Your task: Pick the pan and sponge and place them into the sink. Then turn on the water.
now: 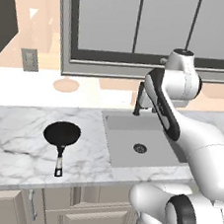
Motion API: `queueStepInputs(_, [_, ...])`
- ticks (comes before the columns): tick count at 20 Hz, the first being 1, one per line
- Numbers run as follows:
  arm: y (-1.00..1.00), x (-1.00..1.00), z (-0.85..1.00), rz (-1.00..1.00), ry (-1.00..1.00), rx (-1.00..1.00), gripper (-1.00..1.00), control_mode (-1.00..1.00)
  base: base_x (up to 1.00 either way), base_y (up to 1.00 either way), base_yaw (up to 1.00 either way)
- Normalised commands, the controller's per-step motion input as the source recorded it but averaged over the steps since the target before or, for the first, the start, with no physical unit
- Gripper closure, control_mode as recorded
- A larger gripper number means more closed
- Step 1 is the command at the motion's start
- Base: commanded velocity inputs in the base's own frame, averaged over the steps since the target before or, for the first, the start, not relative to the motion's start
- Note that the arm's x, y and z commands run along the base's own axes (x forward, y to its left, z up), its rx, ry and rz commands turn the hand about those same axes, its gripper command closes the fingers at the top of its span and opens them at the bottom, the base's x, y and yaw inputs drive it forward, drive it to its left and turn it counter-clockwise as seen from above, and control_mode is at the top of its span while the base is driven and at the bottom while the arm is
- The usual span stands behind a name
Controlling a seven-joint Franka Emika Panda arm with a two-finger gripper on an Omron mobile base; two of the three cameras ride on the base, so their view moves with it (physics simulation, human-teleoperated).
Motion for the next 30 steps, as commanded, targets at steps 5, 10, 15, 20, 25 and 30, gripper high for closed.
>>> queueStepInputs(5, [0.12,0.00,-0.03,0.00,0.00,0.00,-1.00,-1.00,0.00,0.00,0.00])
queueStepInputs(10, [0.28,0.00,-0.11,0.00,0.00,0.00,-1.00,-1.00,0.00,0.00,0.00])
queueStepInputs(15, [0.34,0.00,-0.18,0.00,0.00,0.00,-1.00,-1.00,0.00,0.00,0.00])
queueStepInputs(20, [0.34,0.00,-0.27,0.00,0.00,0.00,-1.00,-1.00,0.00,0.00,0.00])
queueStepInputs(25, [0.29,0.00,-0.18,0.00,0.00,0.00,-1.00,-1.00,0.00,0.00,0.00])
queueStepInputs(30, [0.30,-0.01,-0.18,0.00,0.00,0.00,-1.00,-1.00,0.00,0.00,0.00])
